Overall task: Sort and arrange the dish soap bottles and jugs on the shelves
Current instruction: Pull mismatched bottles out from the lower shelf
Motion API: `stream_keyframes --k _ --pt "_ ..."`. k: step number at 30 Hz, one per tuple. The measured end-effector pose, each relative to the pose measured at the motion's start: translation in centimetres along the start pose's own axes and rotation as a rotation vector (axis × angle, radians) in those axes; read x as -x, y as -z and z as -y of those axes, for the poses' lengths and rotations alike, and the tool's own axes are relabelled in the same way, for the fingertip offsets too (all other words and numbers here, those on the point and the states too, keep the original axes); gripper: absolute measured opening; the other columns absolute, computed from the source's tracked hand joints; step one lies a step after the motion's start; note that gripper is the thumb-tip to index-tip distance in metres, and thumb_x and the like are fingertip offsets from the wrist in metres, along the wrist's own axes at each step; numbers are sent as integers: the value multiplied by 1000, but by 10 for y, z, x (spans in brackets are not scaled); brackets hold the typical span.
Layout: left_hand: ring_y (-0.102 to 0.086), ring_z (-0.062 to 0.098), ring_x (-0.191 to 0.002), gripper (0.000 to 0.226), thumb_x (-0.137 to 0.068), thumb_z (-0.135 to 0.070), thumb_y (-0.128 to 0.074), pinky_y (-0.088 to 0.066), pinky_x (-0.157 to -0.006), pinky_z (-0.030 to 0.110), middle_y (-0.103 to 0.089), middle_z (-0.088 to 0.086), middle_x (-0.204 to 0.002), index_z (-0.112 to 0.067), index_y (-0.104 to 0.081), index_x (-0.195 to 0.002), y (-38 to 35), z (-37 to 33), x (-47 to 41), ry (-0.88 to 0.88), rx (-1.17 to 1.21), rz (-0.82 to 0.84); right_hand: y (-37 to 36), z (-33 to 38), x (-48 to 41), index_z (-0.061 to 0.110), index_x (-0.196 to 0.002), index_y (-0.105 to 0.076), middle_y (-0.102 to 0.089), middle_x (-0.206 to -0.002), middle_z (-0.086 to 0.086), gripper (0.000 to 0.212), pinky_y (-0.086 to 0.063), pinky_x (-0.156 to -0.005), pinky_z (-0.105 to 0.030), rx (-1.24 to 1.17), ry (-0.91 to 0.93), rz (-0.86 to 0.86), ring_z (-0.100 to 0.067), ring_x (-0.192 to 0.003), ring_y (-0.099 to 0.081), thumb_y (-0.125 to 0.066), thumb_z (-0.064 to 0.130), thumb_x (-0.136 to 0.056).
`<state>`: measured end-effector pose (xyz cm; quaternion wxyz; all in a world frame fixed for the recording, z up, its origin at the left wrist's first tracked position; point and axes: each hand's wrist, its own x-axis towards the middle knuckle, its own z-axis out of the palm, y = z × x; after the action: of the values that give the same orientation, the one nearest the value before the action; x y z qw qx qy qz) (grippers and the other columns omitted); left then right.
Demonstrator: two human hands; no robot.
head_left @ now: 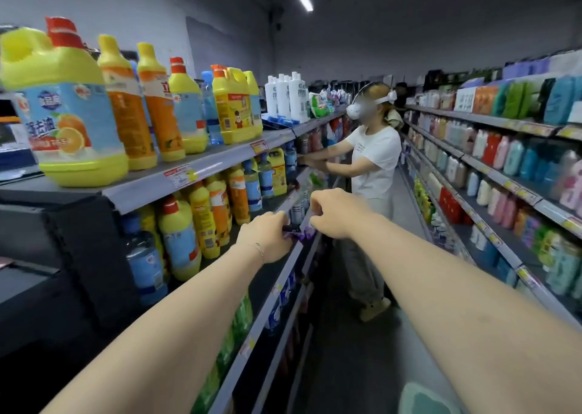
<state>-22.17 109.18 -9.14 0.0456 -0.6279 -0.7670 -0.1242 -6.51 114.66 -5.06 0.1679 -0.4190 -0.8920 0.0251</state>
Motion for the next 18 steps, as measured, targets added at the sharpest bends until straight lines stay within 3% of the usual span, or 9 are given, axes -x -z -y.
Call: stream_keyframes --k 11,15,18 --pt "-56 28 -106 32 -86 -28 -56 -49 -90 48 -58 6 -116 -19 -51 -116 -43 -30 -212 125 59 -74 -25 -146 -195 20 -105 -52 -56 -108 -3 21 -42 -63 -34 30 183 18 -24 -87 -55 -50 32 -88" --pt "-56 27 -107 37 -88 -30 -55 -50 -91 47 -57 6 -119 -19 -50 -122 -68 -27 -265 173 106 -104 -46 -175 -260 19 -106 -53 -54 -99 -1 20 -33 -49 -29 -5 222 27 -17 -72 -53 -50 31 -89" --pt "-55 25 -112 42 -88 -34 -57 -50 -92 45 -56 5 -124 -20 -49 -127 -88 -10 -295 241 107 -121 -74 -181 -308 20 -105 -53 -53 -94 0 20 -37 -51 -29 -46 269 57 -14 -66 -52 -51 32 -89"
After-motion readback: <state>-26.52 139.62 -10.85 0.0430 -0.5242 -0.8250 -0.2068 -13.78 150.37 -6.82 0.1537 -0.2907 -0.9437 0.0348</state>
